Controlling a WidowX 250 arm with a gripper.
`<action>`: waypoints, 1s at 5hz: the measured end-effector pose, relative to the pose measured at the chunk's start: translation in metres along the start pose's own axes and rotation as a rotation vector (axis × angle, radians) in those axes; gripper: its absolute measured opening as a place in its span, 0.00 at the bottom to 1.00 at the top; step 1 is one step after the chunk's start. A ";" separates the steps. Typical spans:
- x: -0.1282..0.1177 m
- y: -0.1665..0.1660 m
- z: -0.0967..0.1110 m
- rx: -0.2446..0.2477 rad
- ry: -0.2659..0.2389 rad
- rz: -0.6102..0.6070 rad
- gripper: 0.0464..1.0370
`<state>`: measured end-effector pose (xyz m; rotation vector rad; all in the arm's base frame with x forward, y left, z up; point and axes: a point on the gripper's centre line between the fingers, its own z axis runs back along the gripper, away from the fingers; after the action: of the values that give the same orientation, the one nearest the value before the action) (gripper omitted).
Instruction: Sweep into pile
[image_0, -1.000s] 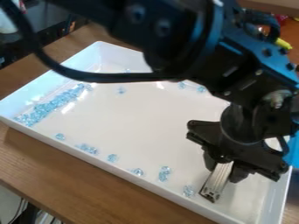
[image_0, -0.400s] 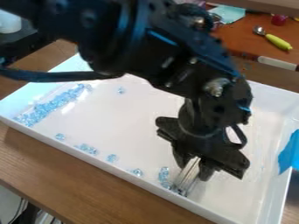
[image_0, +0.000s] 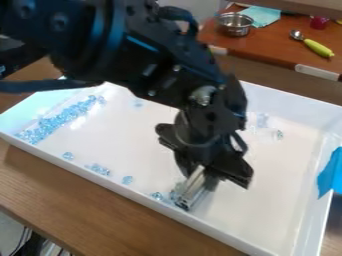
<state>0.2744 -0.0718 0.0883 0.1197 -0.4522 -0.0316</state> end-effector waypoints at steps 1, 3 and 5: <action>-0.003 0.024 -0.003 0.023 0.001 0.010 0.31; -0.026 0.075 0.003 0.032 0.079 0.032 0.31; -0.029 0.122 0.001 0.095 0.076 0.063 0.31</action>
<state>0.2483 0.0507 0.0919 0.1989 -0.3814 0.0560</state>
